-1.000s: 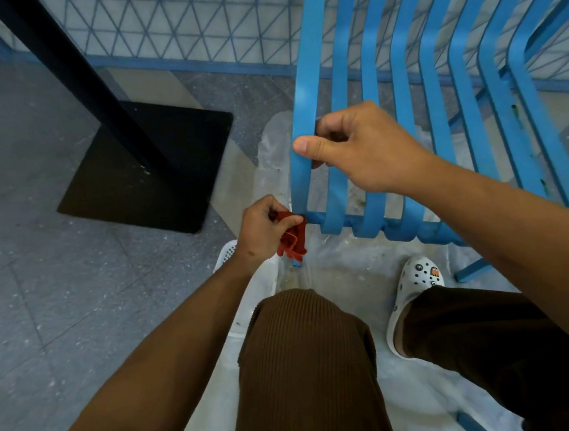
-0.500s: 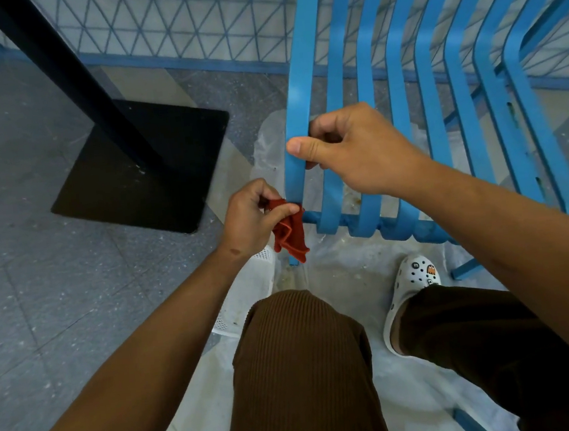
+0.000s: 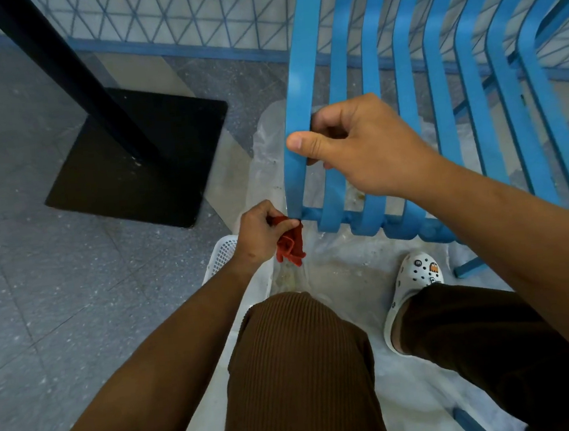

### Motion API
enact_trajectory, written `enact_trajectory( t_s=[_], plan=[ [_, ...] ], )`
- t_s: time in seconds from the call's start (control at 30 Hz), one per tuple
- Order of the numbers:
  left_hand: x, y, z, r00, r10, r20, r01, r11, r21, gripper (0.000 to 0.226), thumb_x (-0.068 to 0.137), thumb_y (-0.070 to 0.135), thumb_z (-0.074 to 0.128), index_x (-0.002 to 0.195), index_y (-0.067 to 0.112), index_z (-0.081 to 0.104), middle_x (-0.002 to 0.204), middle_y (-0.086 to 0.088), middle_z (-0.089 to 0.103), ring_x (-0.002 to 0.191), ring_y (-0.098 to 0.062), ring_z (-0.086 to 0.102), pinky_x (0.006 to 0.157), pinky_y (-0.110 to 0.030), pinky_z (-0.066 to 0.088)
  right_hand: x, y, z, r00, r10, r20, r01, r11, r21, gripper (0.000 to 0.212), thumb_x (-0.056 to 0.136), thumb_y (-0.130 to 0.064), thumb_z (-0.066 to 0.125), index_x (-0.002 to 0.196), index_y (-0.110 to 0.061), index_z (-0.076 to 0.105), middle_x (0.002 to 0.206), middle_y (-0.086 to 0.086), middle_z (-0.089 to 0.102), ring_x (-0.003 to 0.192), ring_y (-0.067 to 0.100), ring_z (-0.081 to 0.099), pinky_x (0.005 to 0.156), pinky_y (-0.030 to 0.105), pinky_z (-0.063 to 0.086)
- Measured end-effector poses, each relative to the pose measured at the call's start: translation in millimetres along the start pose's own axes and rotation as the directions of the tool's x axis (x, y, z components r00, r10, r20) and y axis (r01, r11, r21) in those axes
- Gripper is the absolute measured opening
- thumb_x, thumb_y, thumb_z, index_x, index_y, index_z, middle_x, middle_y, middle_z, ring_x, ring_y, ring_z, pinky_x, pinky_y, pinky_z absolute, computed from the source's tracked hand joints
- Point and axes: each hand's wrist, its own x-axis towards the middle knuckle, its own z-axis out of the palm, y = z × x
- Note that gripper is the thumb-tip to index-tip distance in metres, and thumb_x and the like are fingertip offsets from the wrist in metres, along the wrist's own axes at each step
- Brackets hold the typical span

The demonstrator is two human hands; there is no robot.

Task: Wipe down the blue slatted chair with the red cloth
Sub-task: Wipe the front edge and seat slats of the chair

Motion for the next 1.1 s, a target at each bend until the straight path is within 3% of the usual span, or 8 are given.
enact_trajectory(
  t_s=[0.2, 0.37, 0.57, 0.73, 0.8, 0.9, 1.0, 1.1],
  plan=[
    [-5.5, 27.9, -22.8, 0.994, 0.105, -0.008, -0.106, 0.994, -0.042, 0.025, 0.078, 0.021, 0.084, 0.078, 0.023, 0.059, 0.078, 0.001, 0.065, 0.071, -0.013, 0.063, 0.069, -0.028, 0.054, -3.6, -6.2, -1.5, 1.0, 0.007, 0.003, -0.007, 1.0, 0.006, 0.034, 0.092, -0.046, 0.07, 0.075, -0.016, 0.071, 0.078, 0.017, 0.071, 0.081, 0.031, 0.071, 0.071, 0.045, 0.055],
    [-11.9, 47.5, -36.8, 0.973, 0.227, -0.051, -0.231, 0.968, -0.098, 0.031, 0.077, 0.017, 0.085, 0.077, 0.029, 0.056, 0.077, 0.0, 0.063, 0.071, -0.014, 0.059, 0.068, -0.023, 0.052, -4.2, -8.6, -2.0, 1.0, 0.016, -0.004, -0.016, 1.0, -0.008, 0.036, 0.091, -0.047, 0.07, 0.076, -0.014, 0.071, 0.078, 0.019, 0.068, 0.078, 0.032, 0.068, 0.072, 0.05, 0.057],
    [-6.4, 26.8, -19.8, 0.994, 0.114, -0.007, -0.114, 0.992, -0.049, 0.027, 0.078, 0.017, 0.084, 0.079, 0.021, 0.058, 0.076, 0.004, 0.062, 0.066, -0.003, 0.058, 0.064, -0.013, 0.047, -3.8, -7.1, -1.2, 0.999, 0.031, 0.01, -0.031, 0.999, 0.006, 0.03, 0.091, -0.046, 0.07, 0.081, -0.018, 0.074, 0.081, 0.014, 0.073, 0.08, 0.029, 0.07, 0.073, 0.048, 0.057],
    [5.7, -2.3, -0.5, 1.0, 0.005, 0.018, -0.005, 1.0, 0.006, 0.029, 0.075, 0.018, 0.088, 0.078, 0.014, 0.059, 0.071, 0.008, 0.059, 0.06, 0.0, 0.055, 0.058, -0.009, 0.044, -3.5, -3.6, 1.6, 1.0, 0.019, -0.011, -0.019, 0.999, 0.028, 0.022, 0.091, -0.046, 0.071, 0.074, -0.033, 0.069, 0.077, 0.006, 0.073, 0.076, 0.021, 0.069, 0.071, 0.043, 0.058],
    [7.7, -9.4, 5.7, 0.998, -0.046, 0.031, 0.046, 0.999, 0.017, 0.029, 0.075, 0.017, 0.087, 0.079, 0.012, 0.059, 0.07, 0.007, 0.058, 0.061, -0.002, 0.053, 0.054, -0.007, 0.042, -2.9, -2.2, 1.7, 1.0, 0.008, -0.012, -0.007, 1.0, 0.017, 0.024, 0.091, -0.047, 0.071, 0.075, -0.029, 0.07, 0.078, 0.01, 0.072, 0.075, 0.025, 0.068, 0.07, 0.043, 0.058],
    [8.5, -14.6, 10.0, 0.992, -0.119, 0.053, 0.118, 0.993, 0.015, 0.028, 0.078, 0.018, 0.086, 0.079, 0.014, 0.058, 0.072, 0.007, 0.058, 0.064, -0.004, 0.055, 0.052, -0.007, 0.042, -2.5, -1.7, 0.6, 1.0, -0.004, 0.007, 0.004, 1.0, 0.004, 0.033, 0.091, -0.046, 0.07, 0.082, -0.014, 0.074, 0.078, 0.016, 0.069, 0.061, 0.017, 0.061, 0.06, 0.028, 0.054],
    [7.3, -11.8, 6.8, 0.998, -0.057, 0.027, 0.057, 0.998, 0.011, 0.027, 0.076, 0.018, 0.086, 0.078, 0.013, 0.06, 0.071, 0.006, 0.06, 0.064, -0.005, 0.055, 0.058, -0.011, 0.043, -3.8, -3.1, -0.7, 1.0, -0.003, 0.015, 0.004, 1.0, -0.006, 0.037, 0.091, -0.045, 0.071, 0.082, -0.009, 0.074, 0.066, 0.013, 0.06, 0.054, 0.006, 0.049, 0.051, 0.021, 0.042],
    [4.0, -1.1, -4.4, 1.0, 0.022, 0.017, -0.021, 0.999, -0.027, 0.025, 0.076, 0.019, 0.086, 0.08, 0.012, 0.062, 0.076, -0.002, 0.065, 0.068, -0.012, 0.06, 0.066, -0.026, 0.053, -4.1, -2.8, -0.8, 1.0, -0.001, 0.014, 0.001, 1.0, 0.0, 0.039, 0.092, -0.044, 0.071, 0.08, -0.007, 0.072, 0.059, 0.0, 0.051, 0.049, 0.003, 0.042, 0.048, 0.016, 0.036]
  ],
)
